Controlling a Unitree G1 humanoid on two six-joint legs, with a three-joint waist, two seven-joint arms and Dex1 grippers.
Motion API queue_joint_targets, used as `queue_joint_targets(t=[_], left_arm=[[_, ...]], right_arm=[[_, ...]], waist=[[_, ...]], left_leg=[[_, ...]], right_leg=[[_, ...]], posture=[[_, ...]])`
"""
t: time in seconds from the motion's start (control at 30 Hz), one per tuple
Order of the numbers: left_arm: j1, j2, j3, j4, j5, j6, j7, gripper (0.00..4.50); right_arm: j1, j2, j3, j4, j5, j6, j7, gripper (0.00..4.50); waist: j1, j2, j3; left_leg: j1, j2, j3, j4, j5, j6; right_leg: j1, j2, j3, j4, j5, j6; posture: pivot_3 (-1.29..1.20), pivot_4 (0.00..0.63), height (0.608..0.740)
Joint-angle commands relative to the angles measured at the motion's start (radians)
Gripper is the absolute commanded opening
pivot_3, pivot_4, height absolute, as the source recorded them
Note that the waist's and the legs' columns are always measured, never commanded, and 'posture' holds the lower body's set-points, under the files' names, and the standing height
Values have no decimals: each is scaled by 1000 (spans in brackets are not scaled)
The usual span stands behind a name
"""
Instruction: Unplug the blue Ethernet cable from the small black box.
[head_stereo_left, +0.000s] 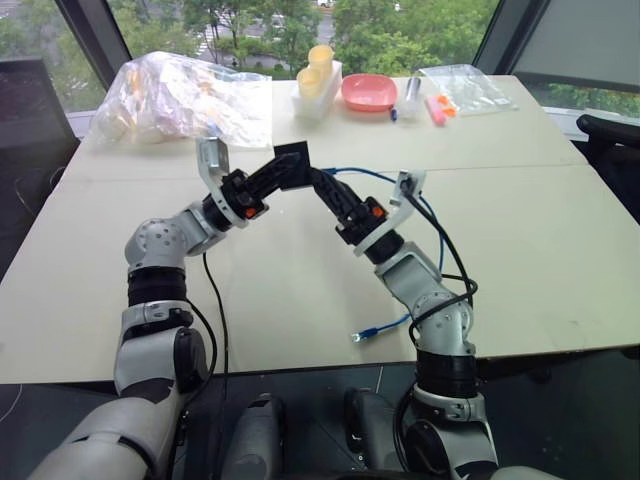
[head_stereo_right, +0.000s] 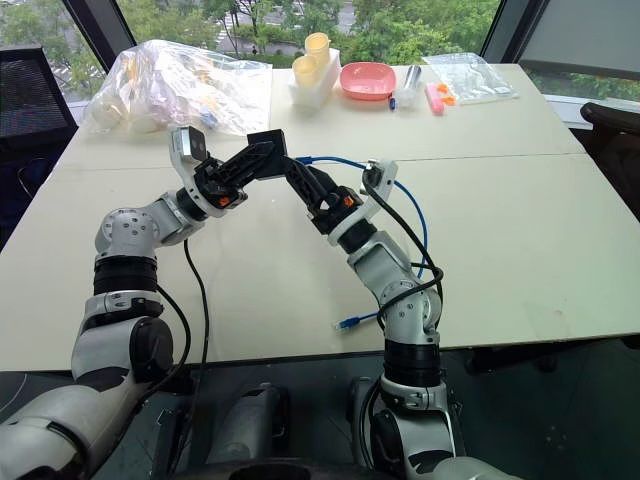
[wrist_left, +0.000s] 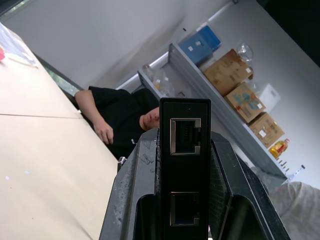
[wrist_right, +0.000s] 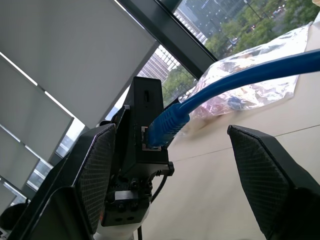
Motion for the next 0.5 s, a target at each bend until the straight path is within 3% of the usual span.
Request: queue_joint_targets(t=[0.03, 0.17, 0.5], left_arm=[[1, -2, -2, -41, -30, -1, -1, 530], [4, -2, -4, -42, -31, -2, 1, 530], [23, 28, -11, -46, -30, -11, 4, 530]], right_arm=[[-5, 16, 27, -21, 22, -15, 20, 1984], [-5, 16, 34, -15, 23, -17, 22, 24], [-9, 14, -1, 2, 26, -50, -16, 24]], waist=[[0, 0, 0], [0, 0, 0], [0, 0, 0]], left_leg=[[0, 0, 0, 0, 0, 0], [0, 0, 0, 0, 0, 0], [0, 0, 0, 0, 0, 0]], right_leg=[[0, 0, 0, 0, 0, 0], [0, 0, 0, 0, 0, 0], [0, 0, 0, 0, 0, -1]], posture=[[0, 150, 740], [0, 150, 740], [0, 150, 740]])
